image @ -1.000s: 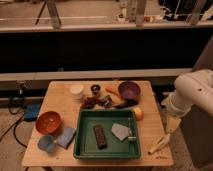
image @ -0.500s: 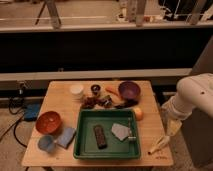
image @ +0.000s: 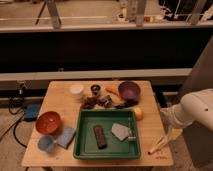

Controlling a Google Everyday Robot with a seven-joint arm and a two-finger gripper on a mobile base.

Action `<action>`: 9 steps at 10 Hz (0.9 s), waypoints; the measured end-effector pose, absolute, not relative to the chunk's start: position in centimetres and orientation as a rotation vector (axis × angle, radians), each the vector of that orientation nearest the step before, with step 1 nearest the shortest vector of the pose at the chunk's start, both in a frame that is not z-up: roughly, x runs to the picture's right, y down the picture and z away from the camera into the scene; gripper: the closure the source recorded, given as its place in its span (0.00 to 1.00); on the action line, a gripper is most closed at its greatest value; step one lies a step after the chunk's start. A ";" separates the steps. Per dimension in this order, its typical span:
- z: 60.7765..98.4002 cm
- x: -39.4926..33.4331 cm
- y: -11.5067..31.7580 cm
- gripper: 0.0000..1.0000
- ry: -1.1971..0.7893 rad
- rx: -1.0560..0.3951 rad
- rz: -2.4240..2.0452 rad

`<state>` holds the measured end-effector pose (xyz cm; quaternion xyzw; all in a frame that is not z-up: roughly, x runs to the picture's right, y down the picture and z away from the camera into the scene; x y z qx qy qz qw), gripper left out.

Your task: Place banana in paper cup

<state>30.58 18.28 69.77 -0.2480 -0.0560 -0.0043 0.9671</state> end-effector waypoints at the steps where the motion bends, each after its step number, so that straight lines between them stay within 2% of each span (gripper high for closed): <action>1: 70.3 30.9 19.0 0.20 -0.115 -0.510 -0.019; 4: 71.8 30.9 20.4 0.20 -0.126 -0.538 -0.056; 9: 73.0 29.0 25.2 0.20 -0.164 -0.577 -0.124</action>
